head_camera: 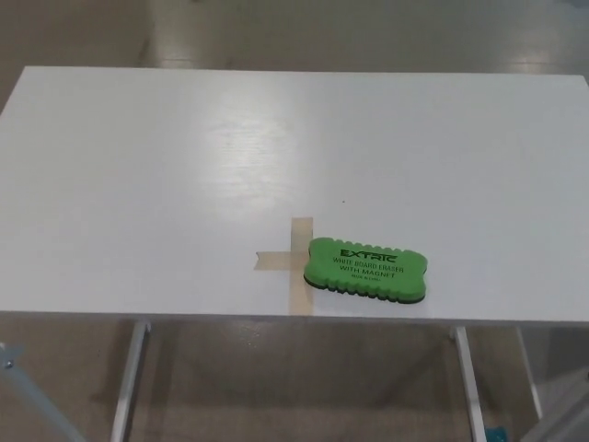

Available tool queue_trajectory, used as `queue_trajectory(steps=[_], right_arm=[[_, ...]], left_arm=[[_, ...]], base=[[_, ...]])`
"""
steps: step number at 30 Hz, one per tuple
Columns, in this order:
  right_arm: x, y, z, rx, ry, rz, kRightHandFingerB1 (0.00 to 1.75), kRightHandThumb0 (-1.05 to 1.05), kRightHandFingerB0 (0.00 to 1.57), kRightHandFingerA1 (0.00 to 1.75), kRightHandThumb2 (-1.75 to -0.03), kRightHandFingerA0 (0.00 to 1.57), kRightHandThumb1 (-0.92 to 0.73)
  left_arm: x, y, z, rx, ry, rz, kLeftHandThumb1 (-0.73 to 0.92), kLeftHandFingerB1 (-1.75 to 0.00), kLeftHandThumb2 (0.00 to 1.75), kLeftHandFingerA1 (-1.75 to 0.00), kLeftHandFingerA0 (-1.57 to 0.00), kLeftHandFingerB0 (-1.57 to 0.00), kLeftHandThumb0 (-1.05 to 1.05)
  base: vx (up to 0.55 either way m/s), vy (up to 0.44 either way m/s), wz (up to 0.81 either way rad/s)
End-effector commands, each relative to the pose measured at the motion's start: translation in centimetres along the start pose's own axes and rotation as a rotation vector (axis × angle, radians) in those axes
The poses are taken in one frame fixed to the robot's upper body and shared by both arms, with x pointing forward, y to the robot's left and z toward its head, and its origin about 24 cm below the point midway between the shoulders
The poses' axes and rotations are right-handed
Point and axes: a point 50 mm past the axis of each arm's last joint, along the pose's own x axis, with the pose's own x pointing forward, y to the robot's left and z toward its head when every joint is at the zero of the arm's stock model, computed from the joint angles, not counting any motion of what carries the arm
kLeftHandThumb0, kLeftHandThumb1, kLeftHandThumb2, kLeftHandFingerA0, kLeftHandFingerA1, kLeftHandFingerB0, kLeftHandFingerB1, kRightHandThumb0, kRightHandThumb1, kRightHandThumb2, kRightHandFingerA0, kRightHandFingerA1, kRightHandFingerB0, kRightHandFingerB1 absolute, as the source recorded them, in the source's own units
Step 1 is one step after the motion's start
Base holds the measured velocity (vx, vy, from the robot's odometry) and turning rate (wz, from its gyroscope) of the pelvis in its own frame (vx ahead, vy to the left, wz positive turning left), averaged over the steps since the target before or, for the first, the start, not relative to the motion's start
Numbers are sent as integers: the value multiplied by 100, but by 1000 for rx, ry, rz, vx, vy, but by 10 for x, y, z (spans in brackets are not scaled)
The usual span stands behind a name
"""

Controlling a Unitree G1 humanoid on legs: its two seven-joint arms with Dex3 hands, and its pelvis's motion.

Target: Use the left hand to press on the green eraser and wipe the desk from center to the left and then back to center.

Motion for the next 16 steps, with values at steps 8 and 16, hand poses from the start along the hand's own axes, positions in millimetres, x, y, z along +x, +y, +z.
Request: queue_trajectory(steps=[8, 16], right_arm=[[2, -4, -1, -10, 17, -38, 35, -44, 47, 48, -63, 57, -75], [4, -5, -1, -24, 23, -38, 35, -44, 47, 48, -63, 57, -74]], left_arm=[[11, 12, -43, 56, 102, 227, 52, -34, 58, -33, -34, -42, -61], [13, 8, -42, 36, 67, 201, 53, -34, 56, -32, -35, -43, -56]], base=[[0, 0, 0], [0, 0, 0]])
